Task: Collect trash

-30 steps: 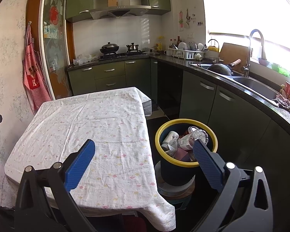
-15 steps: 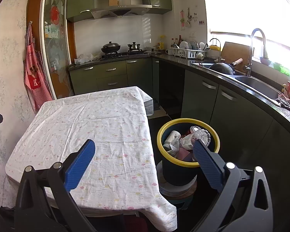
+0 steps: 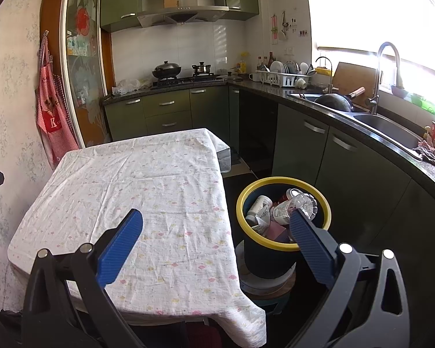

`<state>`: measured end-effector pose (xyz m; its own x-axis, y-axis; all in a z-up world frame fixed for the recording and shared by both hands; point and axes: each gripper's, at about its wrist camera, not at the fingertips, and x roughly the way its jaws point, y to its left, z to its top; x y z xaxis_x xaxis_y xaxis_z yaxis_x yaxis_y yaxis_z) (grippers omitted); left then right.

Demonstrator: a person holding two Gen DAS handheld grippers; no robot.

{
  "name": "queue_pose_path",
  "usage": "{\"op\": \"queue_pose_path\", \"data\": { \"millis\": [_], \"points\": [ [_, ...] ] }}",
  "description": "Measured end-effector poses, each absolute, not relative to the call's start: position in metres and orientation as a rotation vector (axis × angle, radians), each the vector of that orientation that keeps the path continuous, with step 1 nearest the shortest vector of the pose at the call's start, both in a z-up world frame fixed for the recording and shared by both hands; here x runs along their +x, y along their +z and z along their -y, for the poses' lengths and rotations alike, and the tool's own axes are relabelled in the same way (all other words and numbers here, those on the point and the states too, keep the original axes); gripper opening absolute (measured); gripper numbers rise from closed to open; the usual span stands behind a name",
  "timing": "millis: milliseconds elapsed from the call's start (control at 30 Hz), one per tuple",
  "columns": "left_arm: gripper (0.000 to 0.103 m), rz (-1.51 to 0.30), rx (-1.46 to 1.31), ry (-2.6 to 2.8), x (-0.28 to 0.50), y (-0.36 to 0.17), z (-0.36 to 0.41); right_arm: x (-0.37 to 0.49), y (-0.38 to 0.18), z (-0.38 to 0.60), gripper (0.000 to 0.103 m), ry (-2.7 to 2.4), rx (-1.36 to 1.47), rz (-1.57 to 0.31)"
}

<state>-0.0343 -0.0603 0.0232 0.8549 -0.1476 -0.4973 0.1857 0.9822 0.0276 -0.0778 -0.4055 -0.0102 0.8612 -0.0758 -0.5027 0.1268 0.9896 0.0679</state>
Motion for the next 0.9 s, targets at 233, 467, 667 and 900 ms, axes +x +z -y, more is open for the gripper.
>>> {"op": "queue_pose_path", "data": {
  "millis": [233, 467, 667, 900],
  "points": [
    [0.098, -0.52, 0.078, -0.177, -0.0342, 0.0218, 0.06, -0.0773, -0.0103, 0.4051, 0.097, -0.105, 0.1, -0.524],
    [0.098, -0.52, 0.08, -0.177, -0.0334, 0.0219, 0.0602, -0.0759, -0.0125, 0.4039, 0.097, -0.106, 0.098, -0.527],
    [0.098, -0.524, 0.078, -0.179, -0.0326, 0.0217, 0.0606, -0.0736, -0.0166, 0.405, 0.097, -0.107, 0.098, -0.533],
    [0.098, -0.538, 0.081, -0.186, -0.0301, 0.02, 0.061, -0.0731, -0.0182, 0.4045, 0.097, -0.106, 0.098, -0.537]
  ]
}}
